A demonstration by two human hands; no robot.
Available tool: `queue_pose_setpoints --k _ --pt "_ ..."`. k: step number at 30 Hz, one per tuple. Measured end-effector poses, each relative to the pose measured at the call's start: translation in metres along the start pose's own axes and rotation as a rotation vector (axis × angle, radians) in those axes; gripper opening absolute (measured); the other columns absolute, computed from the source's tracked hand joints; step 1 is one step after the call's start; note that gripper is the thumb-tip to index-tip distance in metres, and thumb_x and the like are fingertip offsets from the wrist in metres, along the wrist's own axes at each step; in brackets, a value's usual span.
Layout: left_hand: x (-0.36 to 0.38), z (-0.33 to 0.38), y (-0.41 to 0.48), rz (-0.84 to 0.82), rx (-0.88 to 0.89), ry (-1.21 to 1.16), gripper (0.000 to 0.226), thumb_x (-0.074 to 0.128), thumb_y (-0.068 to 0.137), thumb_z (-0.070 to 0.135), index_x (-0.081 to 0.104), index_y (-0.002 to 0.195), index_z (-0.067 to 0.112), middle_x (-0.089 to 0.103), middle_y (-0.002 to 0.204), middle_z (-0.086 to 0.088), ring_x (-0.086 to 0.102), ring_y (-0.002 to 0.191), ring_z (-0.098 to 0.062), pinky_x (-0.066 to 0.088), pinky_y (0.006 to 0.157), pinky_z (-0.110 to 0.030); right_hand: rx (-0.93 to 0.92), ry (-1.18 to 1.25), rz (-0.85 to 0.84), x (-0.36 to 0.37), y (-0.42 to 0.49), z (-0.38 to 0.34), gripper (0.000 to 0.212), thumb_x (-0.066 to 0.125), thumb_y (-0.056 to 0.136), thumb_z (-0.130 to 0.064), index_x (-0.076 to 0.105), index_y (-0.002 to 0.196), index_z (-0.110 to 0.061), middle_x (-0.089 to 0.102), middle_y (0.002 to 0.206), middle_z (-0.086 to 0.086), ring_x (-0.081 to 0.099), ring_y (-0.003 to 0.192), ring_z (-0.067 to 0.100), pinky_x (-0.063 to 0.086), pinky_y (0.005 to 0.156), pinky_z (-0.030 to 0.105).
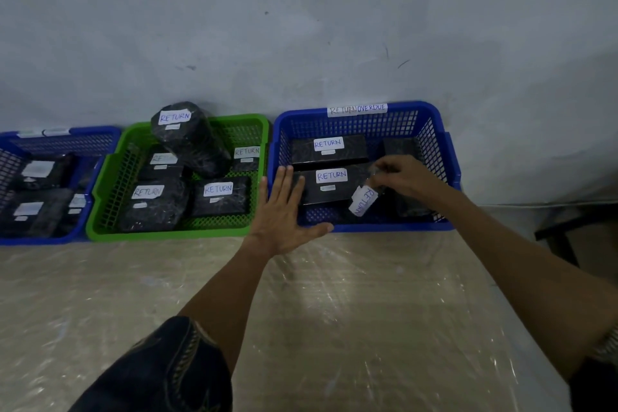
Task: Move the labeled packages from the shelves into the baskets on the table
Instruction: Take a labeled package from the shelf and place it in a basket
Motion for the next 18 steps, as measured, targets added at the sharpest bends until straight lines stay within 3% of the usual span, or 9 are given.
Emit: queue_pose_setpoints --k 2,7,11,13,15,18 --pt "0.000 0.000 0.000 -0.007 -0.001 0.005 0.129 0.001 0.057 0.097 0.002 0.154 0.013 -0.019 0.159 -0.009 -0.028 0.144 -0.018 -0.028 0.111 -0.042 -0.083 -0.071 -0.013 -0.005 0.003 -0.014 0.020 0.064 0.086 -0.020 0.067 0.105 -0.015 0.067 0.095 -0.003 0.064 0.092 0.017 0.053 0.084 0.033" --pt "-0.001 0.001 0.001 -0.023 -0.001 0.012 0.130 -0.002 0.056 0.097 0.004 0.154 0.012 -0.017 0.160 -0.010 -0.026 0.144 -0.019 -0.022 0.114 -0.048 -0.249 -0.534 -0.245 0.005 0.014 -0.061 0.033 0.061 0.087 -0.031 0.064 0.120 -0.030 0.048 0.098 -0.016 0.049 0.099 0.007 0.038 0.084 0.024" --pt "-0.001 0.001 0.002 -0.009 0.006 0.006 0.130 0.000 0.057 0.097 0.006 0.154 0.010 -0.015 0.160 -0.010 -0.025 0.145 -0.018 -0.028 0.111 -0.044 -0.283 -0.809 -0.485 0.046 0.025 -0.069 0.049 0.063 0.083 -0.036 0.055 0.131 -0.033 0.056 0.112 -0.006 0.052 0.102 0.011 0.043 0.084 0.027" --pt "-0.001 0.001 0.002 -0.006 0.003 0.005 0.130 0.005 0.058 0.097 0.005 0.153 0.009 -0.014 0.160 -0.009 -0.024 0.145 -0.018 -0.031 0.109 -0.041 -0.315 -0.823 -0.500 0.063 0.029 -0.064 0.059 0.066 0.081 -0.034 0.048 0.137 -0.032 0.056 0.121 -0.004 0.052 0.101 0.011 0.041 0.077 0.025" --pt "-0.001 0.000 0.002 0.001 0.001 0.009 0.129 0.010 0.060 0.096 0.005 0.153 0.008 -0.013 0.161 -0.009 -0.023 0.146 -0.018 -0.031 0.109 -0.041 -0.329 -0.780 -0.484 0.074 0.030 -0.057 0.065 0.066 0.082 -0.028 0.041 0.142 -0.029 0.057 0.115 -0.002 0.048 0.092 0.010 0.038 0.067 0.023" --pt "0.000 0.000 0.002 0.011 0.001 0.022 0.129 0.008 0.059 0.096 0.005 0.154 0.008 -0.010 0.161 -0.009 -0.020 0.147 -0.018 -0.027 0.111 -0.044 -0.275 -0.759 -0.433 0.078 0.025 -0.041 0.051 0.062 0.086 -0.018 0.046 0.134 -0.021 0.061 0.112 0.003 0.053 0.091 0.014 0.044 0.069 0.029"
Point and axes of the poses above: each hand's wrist, its own y-axis towards the middle knuckle, its own x-axis out of the palm, z = x × y, the point moved 1 cm from there along y, towards the middle knuckle
